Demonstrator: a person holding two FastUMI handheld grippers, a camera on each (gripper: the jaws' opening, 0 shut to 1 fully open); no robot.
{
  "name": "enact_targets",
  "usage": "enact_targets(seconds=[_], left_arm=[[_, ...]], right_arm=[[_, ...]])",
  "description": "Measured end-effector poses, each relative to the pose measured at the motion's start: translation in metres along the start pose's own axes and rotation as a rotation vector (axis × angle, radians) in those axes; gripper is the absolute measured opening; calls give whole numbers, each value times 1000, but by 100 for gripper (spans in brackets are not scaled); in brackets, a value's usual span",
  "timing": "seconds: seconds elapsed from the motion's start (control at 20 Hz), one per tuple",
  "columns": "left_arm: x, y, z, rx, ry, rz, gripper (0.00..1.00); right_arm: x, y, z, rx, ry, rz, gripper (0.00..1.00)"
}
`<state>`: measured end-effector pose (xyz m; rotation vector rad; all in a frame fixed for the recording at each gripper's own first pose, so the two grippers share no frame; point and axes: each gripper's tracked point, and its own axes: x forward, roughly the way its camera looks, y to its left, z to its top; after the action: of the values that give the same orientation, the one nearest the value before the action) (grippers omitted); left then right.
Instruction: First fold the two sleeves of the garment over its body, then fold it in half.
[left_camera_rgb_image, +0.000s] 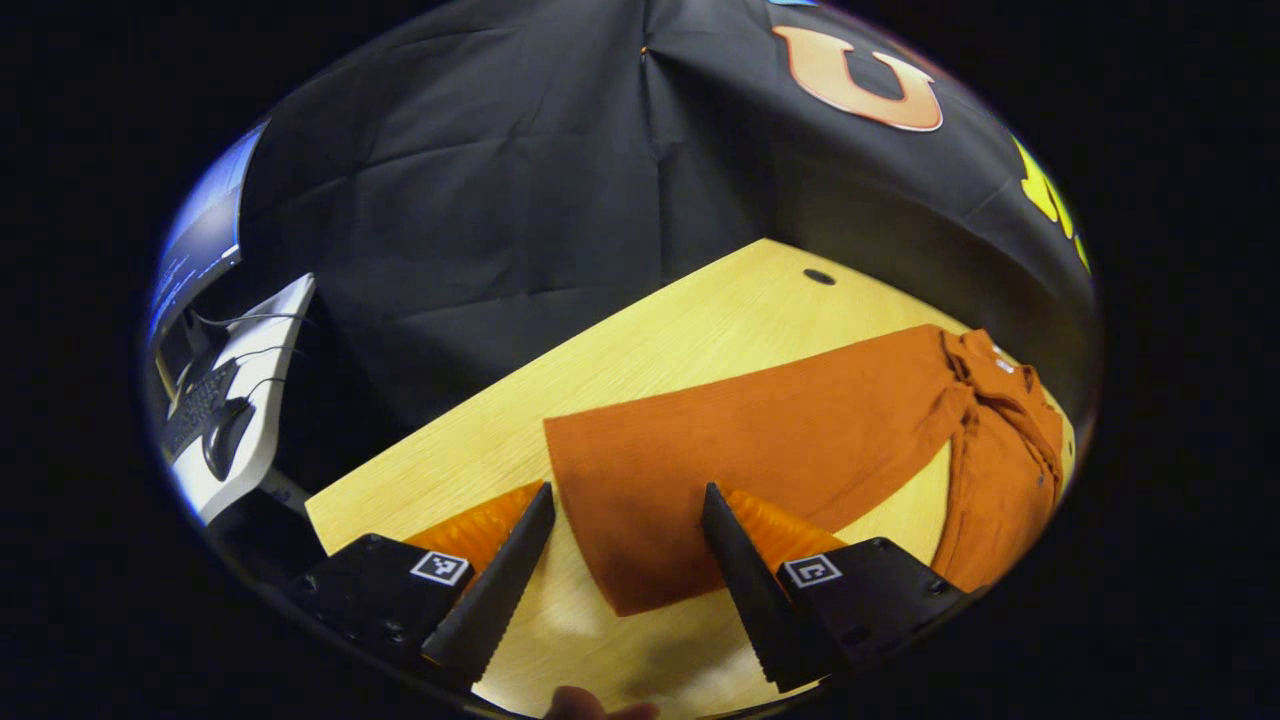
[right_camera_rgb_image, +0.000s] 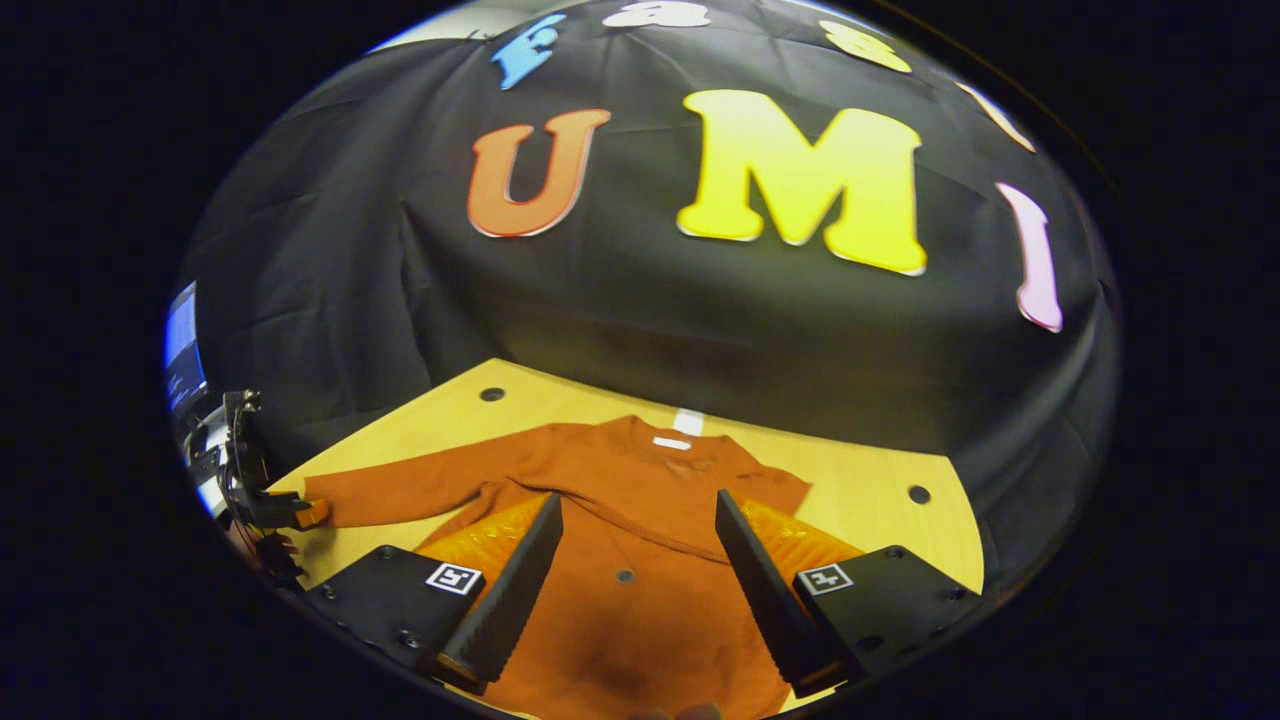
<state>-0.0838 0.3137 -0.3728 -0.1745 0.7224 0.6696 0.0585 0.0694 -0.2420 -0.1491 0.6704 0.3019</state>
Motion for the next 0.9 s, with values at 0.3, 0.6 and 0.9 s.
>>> enact_targets(seconds=[0.3,0.6,0.9], left_arm=[[4,4,-1,-7,-1,1,89],[9,-21,6,-5,15,-32,13],[8,-52,62,-104,12,-181,5]], right_arm=[[-32,-72,-13,98,16,-131,99],[-48,-86,-13,117,6,-140,98],[-60,-70,-28,112,15,-86,98]])
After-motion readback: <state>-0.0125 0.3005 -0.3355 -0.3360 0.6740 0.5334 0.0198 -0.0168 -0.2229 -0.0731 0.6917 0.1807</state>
